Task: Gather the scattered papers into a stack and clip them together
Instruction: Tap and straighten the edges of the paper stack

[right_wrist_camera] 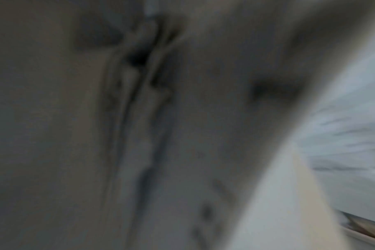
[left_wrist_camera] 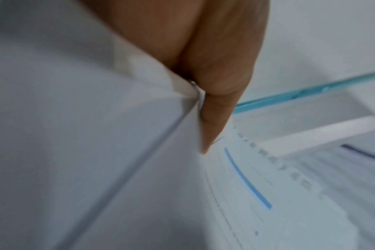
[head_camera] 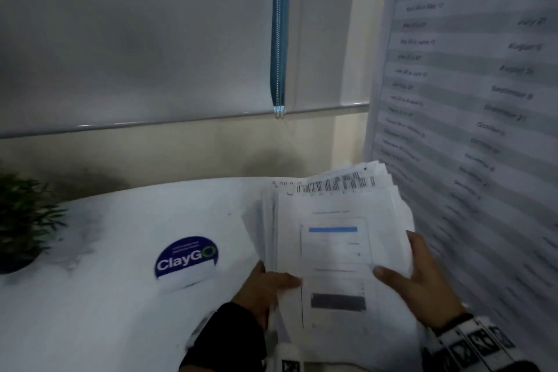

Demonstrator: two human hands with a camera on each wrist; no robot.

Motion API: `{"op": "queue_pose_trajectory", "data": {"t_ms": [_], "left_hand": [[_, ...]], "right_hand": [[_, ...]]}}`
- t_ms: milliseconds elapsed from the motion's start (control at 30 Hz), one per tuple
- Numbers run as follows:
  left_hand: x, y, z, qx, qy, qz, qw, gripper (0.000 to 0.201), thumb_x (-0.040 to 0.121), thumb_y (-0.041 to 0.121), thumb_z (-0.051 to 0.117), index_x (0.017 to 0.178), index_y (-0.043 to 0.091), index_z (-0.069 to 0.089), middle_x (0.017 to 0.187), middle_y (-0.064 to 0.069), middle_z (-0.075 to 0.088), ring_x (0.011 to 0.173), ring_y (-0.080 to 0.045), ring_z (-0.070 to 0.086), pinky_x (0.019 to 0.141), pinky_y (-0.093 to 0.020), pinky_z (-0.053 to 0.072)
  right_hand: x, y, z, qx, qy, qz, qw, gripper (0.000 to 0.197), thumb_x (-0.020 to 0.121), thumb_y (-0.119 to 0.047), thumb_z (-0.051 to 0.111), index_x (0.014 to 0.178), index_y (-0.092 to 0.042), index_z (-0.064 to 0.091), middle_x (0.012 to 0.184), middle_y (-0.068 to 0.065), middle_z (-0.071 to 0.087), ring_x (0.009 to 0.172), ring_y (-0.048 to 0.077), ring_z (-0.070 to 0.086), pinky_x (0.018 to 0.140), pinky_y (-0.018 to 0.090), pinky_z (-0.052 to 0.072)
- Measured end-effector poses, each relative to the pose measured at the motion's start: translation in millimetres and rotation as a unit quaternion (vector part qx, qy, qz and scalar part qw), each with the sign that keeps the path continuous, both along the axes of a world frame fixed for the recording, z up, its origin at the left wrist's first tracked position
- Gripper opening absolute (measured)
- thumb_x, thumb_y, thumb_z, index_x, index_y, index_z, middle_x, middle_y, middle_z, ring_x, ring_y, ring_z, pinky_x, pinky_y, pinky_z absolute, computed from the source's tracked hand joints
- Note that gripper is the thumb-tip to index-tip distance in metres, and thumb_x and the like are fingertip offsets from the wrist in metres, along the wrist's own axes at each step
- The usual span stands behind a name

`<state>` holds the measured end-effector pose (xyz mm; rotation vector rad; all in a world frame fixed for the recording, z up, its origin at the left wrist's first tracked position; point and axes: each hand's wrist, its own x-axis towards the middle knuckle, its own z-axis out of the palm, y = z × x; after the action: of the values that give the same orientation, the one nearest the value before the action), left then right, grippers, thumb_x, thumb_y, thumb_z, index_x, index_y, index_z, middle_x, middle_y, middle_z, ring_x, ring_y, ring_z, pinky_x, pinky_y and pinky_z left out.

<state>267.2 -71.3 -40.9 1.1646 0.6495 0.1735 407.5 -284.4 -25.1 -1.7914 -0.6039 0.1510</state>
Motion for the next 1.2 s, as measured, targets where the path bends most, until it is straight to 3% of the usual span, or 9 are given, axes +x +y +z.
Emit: {"op": "queue_pose_trajectory", "data": {"t_ms": [133, 267, 400, 467, 633, 800, 933, 1067, 1200], "left_hand": [[-66, 27, 35, 0.106, -0.109, 0.128, 0.98, 0.051, 0.064, 0.001, 0.082, 0.108, 0.017, 0.063, 0.096, -0.01, 0.075, 0.083, -0.023, 0.072, 0.069, -0.034, 0.059], [-145, 49, 61, 0.242, -0.157, 0.207, 0.935, 0.048, 0.063, 0.015, 0.083, 0.105, 0.027, 0.063, 0.099, 0.005, 0.075, 0.088, -0.011, 0.071, 0.074, -0.025, 0.057], [-206, 63, 71, 0.291, -0.174, 0.263, 0.903, 0.055, 0.066, 0.006, 0.081, 0.115, 0.018, 0.058, 0.103, 0.007, 0.073, 0.091, -0.01, 0.07, 0.071, -0.019, 0.056], [-227, 65, 68, 0.297, -0.161, 0.262, 0.904, 0.061, 0.066, 0.002, 0.081, 0.118, 0.02, 0.055, 0.106, 0.011, 0.072, 0.091, -0.005, 0.069, 0.069, -0.016, 0.055], [-254, 64, 41, 0.287, -0.12, 0.276, 0.909, 0.083, 0.046, 0.029, 0.091, 0.122, 0.026, 0.056, 0.112, 0.005, 0.071, 0.098, -0.011, 0.068, 0.071, -0.023, 0.057], [-268, 79, 34, 0.284, -0.112, 0.272, 0.912, 0.094, 0.043, 0.028, 0.094, 0.126, 0.022, 0.052, 0.112, 0.003, 0.07, 0.096, -0.011, 0.068, 0.068, -0.023, 0.058], [-265, 84, 44, 0.292, -0.144, 0.204, 0.923, 0.1, 0.04, 0.033, 0.094, 0.127, 0.012, 0.051, 0.114, -0.005, 0.069, 0.104, -0.021, 0.067, 0.076, -0.028, 0.057], [-262, 91, 44, 0.26, -0.187, 0.222, 0.921, 0.095, 0.036, 0.028, 0.091, 0.121, 0.033, 0.049, 0.115, 0.013, 0.067, 0.103, -0.007, 0.065, 0.074, -0.023, 0.056], [-250, 99, 37, 0.239, -0.142, 0.283, 0.918, 0.093, 0.029, 0.043, 0.094, 0.113, 0.028, 0.059, 0.106, 0.009, 0.072, 0.097, -0.013, 0.069, 0.072, -0.024, 0.058]], "right_hand": [[-48, 46, 34, 0.068, -0.047, 0.041, 0.996, 0.062, 0.07, -0.002, 0.076, 0.114, -0.025, 0.038, 0.102, -0.019, 0.051, 0.08, -0.019, 0.054, 0.068, 0.013, 0.043], [-97, 90, 47, 0.121, -0.074, 0.119, 0.983, 0.075, 0.071, -0.024, 0.076, 0.133, -0.021, 0.035, 0.116, -0.02, 0.051, 0.097, -0.023, 0.05, 0.076, -0.001, 0.044], [-136, 123, 50, 0.14, -0.061, 0.185, 0.971, 0.107, 0.053, -0.071, 0.071, 0.139, -0.018, 0.036, 0.129, -0.002, 0.055, 0.118, 0.01, 0.054, 0.098, 0.029, 0.046], [-149, 133, 48, 0.145, -0.034, 0.204, 0.968, 0.119, 0.041, -0.077, 0.072, 0.138, -0.02, 0.035, 0.126, -0.01, 0.055, 0.115, 0.001, 0.055, 0.1, 0.026, 0.044], [-178, 145, 26, 0.182, 0.073, 0.247, 0.949, 0.115, 0.016, -0.064, 0.085, 0.117, -0.039, 0.036, 0.112, -0.016, 0.055, 0.089, -0.014, 0.06, 0.068, 0.008, 0.051], [-175, 152, 4, 0.17, 0.104, 0.259, 0.945, 0.108, 0.019, -0.062, 0.088, 0.114, -0.026, 0.053, 0.104, -0.007, 0.07, 0.096, 0.008, 0.065, 0.073, 0.018, 0.055], [-181, 157, 22, 0.146, 0.098, 0.288, 0.941, 0.115, 0.001, -0.048, 0.091, 0.107, -0.017, 0.059, 0.085, -0.013, 0.073, 0.076, -0.008, 0.066, 0.061, 0.007, 0.05], [-173, 171, 34, 0.136, 0.062, 0.321, 0.935, 0.11, 0.018, -0.049, 0.088, 0.116, -0.037, 0.041, 0.101, -0.036, 0.061, 0.094, -0.016, 0.058, 0.069, 0.005, 0.049], [-165, 183, 21, 0.103, 0.102, 0.276, 0.95, 0.099, 0.008, -0.042, 0.094, 0.099, -0.017, 0.063, 0.077, -0.021, 0.072, 0.07, -0.008, 0.066, 0.058, 0.007, 0.05]]}}
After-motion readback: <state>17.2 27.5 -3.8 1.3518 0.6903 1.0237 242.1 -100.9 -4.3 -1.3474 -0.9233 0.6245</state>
